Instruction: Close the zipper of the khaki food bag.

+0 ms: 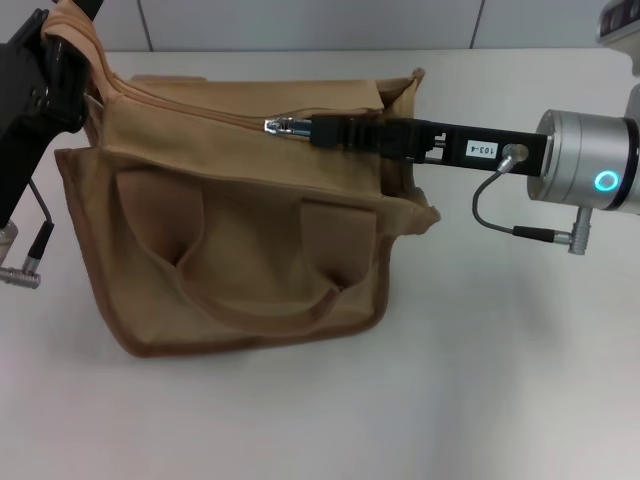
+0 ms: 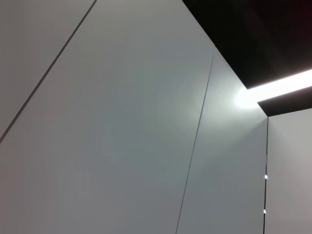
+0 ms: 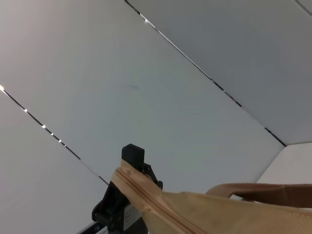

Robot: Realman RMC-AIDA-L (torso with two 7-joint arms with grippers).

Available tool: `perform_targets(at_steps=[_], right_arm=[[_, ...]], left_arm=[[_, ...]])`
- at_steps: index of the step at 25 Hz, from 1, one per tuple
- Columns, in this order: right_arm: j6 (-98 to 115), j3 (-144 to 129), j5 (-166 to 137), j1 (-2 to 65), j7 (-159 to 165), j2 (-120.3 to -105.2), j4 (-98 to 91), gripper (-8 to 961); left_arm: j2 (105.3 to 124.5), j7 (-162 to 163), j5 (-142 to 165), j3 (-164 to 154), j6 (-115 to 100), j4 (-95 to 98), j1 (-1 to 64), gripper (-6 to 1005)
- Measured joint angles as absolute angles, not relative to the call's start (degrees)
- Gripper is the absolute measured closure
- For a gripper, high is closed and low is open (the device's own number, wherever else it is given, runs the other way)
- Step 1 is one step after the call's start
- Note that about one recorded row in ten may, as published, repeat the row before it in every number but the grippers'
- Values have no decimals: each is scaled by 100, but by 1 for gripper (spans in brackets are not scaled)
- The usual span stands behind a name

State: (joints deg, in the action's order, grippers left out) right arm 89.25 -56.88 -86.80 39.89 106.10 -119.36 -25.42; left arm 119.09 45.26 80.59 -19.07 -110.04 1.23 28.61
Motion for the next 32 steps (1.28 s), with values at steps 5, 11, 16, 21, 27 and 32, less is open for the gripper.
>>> perform_targets(at_steps=[5,11,16,21,27,32], right_arm=[[8930,-5681,-8671,3963,10586,-11930,-2540,949],[8893,-5678,-8684,3945,10573,-11917,-2539,949],[8956,-5678,-8698,3908,10463,-11898,-2540,949],[9006,-5676,-8689,3825,10460,-11858,-2544,949],[9135,-5635,-8677,3707,10473,-11794,-2574,950],[9224,-5394,-8674,3511,10482,-11739,-2583,950]], left_arm=[[11909,4526,8059,-1907,-11004,123,2856,880],[11900,4527,8057,-1831,-11004,136,2827,876],[11884,4545,8058,-1720,-11003,177,2737,873],[11877,4553,8054,-1603,-11002,195,2661,870],[11873,4549,8028,-1531,-11002,203,2629,867],[11863,4560,8026,-1470,-10999,211,2598,864]])
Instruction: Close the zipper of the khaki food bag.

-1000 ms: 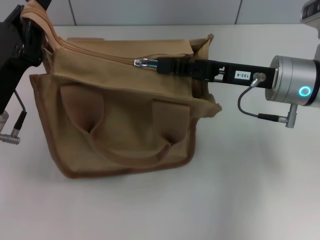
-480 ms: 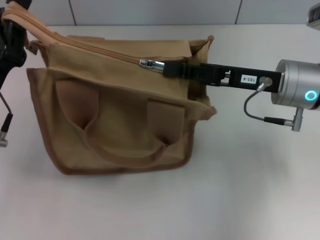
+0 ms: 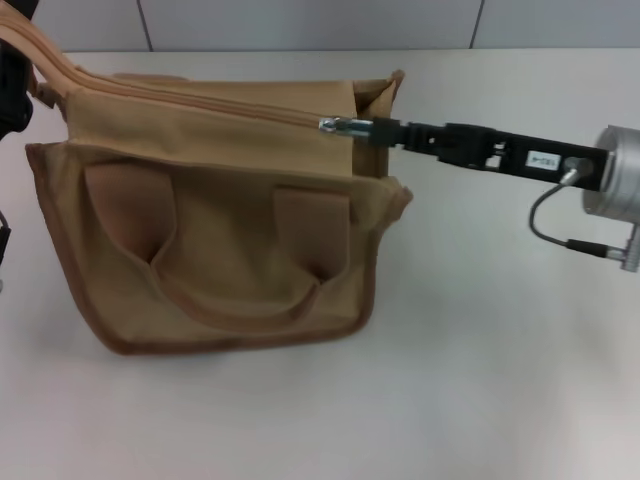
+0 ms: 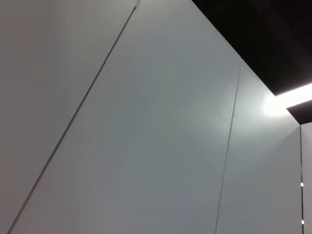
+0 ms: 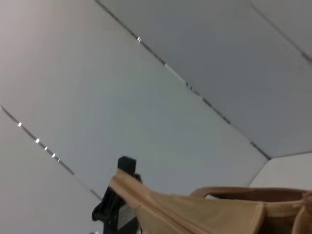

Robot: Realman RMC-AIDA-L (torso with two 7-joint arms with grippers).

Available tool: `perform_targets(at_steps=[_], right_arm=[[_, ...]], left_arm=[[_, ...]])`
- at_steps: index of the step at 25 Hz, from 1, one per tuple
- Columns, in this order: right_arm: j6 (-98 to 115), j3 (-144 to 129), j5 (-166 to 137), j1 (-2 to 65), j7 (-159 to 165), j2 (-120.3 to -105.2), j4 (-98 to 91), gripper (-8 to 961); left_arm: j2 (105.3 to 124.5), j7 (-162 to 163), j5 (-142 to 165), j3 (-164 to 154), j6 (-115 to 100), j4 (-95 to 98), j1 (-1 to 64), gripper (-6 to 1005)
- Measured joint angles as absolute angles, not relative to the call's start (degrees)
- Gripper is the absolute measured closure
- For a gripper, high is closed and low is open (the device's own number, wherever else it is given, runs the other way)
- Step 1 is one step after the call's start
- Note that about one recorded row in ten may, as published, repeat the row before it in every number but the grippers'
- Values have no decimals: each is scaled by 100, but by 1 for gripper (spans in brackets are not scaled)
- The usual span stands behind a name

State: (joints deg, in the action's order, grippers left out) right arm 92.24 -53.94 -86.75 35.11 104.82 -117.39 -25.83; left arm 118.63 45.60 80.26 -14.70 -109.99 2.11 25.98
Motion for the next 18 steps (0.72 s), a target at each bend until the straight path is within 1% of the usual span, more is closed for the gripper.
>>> perform_targets(at_steps=[3,9,15,18], right_arm=[[9292,-5277,-8674,3406,10475,-11707,-2586,950],[9412,-4787,-8670,3254,10322,-11749,-2572,950],[9992,-4265,-8665,3113,9393,-11863,-2546,950],[10029,-4242,-8665,3098,9261,-11883,-2548,853]], left_arm=[[11862,4567,8027,-1453,-10999,211,2590,862],[11870,4555,8058,-1483,-10961,212,2591,858],[11879,4532,8132,-1527,-10936,211,2590,855],[11872,4528,8176,-1568,-10914,188,2574,853]])
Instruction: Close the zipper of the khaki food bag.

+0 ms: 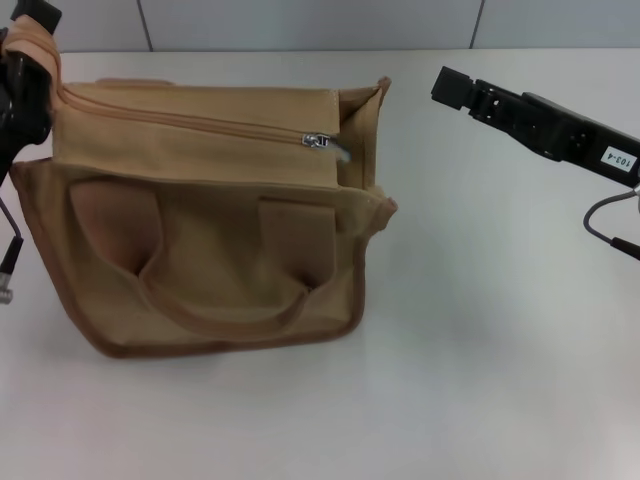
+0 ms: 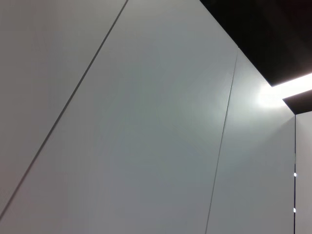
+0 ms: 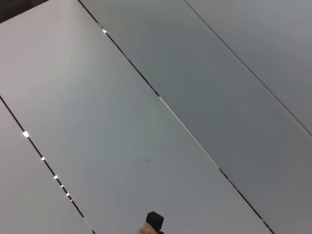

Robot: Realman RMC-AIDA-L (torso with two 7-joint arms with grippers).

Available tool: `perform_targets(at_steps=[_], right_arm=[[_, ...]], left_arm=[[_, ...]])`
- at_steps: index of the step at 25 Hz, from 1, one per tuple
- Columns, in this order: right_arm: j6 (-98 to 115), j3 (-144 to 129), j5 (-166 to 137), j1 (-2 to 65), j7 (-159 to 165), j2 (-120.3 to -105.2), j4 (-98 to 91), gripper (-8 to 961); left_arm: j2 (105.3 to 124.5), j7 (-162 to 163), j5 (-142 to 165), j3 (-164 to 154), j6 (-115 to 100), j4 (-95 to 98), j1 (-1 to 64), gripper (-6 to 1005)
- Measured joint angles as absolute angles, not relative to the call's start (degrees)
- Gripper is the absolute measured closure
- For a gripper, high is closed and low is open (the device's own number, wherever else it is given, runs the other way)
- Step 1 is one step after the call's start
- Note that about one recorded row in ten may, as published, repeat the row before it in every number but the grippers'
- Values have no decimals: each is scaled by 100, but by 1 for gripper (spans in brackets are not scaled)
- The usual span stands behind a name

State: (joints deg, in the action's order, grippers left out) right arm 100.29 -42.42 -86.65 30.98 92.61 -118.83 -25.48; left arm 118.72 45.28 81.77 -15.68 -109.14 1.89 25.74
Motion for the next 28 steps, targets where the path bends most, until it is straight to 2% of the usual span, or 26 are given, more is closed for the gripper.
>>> perform_targets(at_steps=[10,13,21,27,28], right_arm=[[10044,-4242,-8672,2865,8464,-11915,-2535,472],[10091,-4224,-8667,2763,8136,-11917,-2476,360],[10786,-4103,-8587,2549,7244,-11925,-2276,367],[11228,-4263,-8673,2539,6359,-11931,-2102,367],[11281,-4327,-8710,2529,6214,-11933,-2095,367]], left_arm=[[11850,4126,8264,-1873,-11021,467,2142,847],[11837,4135,8264,-1899,-11072,878,1824,731],[11648,4340,8106,-1585,-11152,1401,737,374],[11558,4291,8432,-1904,-11264,1773,118,184],[11558,4291,8552,-2039,-11323,1888,56,184]])
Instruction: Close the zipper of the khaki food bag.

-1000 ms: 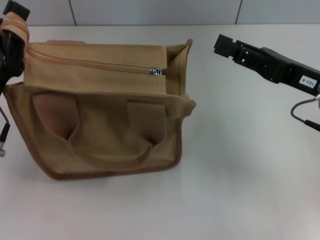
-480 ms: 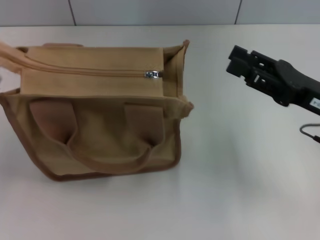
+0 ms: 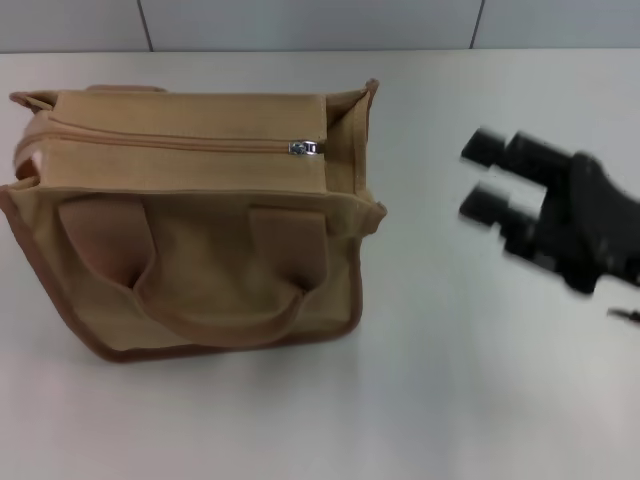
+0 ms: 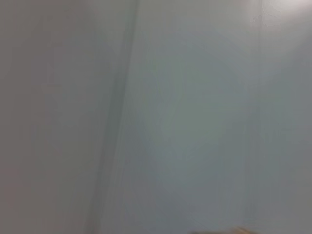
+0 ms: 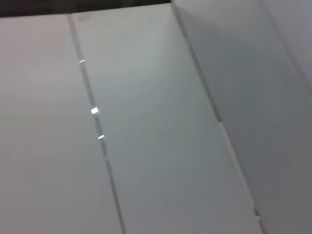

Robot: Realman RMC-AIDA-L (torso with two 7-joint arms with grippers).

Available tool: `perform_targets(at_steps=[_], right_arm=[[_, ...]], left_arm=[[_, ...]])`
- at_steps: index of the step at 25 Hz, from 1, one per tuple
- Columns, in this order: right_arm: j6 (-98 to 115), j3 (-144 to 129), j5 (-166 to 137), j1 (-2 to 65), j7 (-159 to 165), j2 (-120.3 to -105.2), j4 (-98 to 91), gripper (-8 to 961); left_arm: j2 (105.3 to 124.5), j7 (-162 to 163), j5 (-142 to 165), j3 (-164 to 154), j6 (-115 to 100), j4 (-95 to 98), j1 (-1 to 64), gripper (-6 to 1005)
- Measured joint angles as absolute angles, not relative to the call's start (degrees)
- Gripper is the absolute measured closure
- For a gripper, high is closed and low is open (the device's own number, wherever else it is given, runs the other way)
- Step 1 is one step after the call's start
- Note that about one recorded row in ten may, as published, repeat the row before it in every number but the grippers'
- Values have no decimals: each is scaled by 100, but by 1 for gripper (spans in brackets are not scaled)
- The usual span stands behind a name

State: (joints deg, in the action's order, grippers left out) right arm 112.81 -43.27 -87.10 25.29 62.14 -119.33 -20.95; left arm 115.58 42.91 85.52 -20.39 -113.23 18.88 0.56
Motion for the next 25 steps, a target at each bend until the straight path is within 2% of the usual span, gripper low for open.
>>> perform_targets(at_steps=[6,13,19,25], right_arm=[[11348,-5096,-9245,2539,5376,-11934,-2134,367],[10895,-5832,-9691,2684,5044,-11935,-2192,367],[10425,-6163,-9691,2709,5024,-11954,-2171,367],[10311,-6203,-9669,2708,4872,-11960,-2101,367]], left_arm=[[11540,4290,9004,-3395,-11485,2719,-137,184],[11461,4371,9885,-4208,-11422,2904,522,184],[11569,4502,11048,-4204,-11269,2888,1175,184],[11651,4528,11160,-4205,-11135,2898,1280,184]])
